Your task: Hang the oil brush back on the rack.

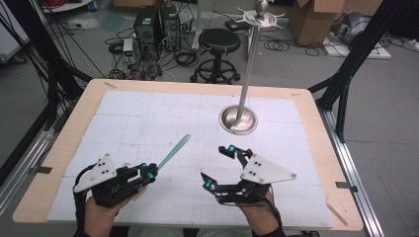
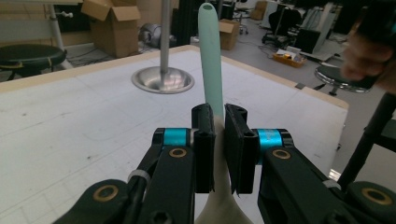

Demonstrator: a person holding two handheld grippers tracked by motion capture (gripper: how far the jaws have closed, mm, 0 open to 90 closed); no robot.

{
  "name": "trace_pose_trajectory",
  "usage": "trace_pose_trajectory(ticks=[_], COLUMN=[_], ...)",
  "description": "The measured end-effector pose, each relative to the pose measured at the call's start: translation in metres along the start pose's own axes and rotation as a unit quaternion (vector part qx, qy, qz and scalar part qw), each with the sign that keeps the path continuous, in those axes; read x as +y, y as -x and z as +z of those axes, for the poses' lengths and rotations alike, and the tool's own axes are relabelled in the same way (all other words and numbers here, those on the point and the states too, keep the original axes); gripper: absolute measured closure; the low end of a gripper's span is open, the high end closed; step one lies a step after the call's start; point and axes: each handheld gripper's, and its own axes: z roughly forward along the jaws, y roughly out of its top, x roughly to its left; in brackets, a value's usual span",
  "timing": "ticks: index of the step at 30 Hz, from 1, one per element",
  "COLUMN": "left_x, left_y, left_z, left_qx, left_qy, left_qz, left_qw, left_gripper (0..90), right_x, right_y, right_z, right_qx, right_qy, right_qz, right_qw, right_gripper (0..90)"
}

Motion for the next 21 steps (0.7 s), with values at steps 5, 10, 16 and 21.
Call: trace_pose_trajectory(ticks=[5,10,16,21], left_x=[-0.002,-0.005,-0.007,-0.007], left_y=[0.009,0.018,0.028,0.032], left_z=[0.008,0.015,0.018,0.019], left_qx=[-0.022,-0.044,-0.061,-0.087], left_qy=[-0.003,-0.005,-0.004,0.004], left_qz=[0.008,0.016,0.023,0.030], left_qw=[0.9997,0.9989,0.9979,0.9958], left_gripper=[81.9,81.8,81.8,81.8], right_x=[-0.022,-0.025,-0.031,-0.030], right_y=[0.004,0.004,-0.002,-0.008], right_z=[-0.001,-0.007,-0.003,0.003], right_qx=[-0.001,0.001,0.019,0.046], right_qy=[-0.015,-0.010,-0.022,-0.019], right_qz=[0.043,0.062,0.075,0.072], right_qw=[0.9989,0.9980,0.9968,0.9962], right_gripper=[20.4,20.4,20.4,20.5])
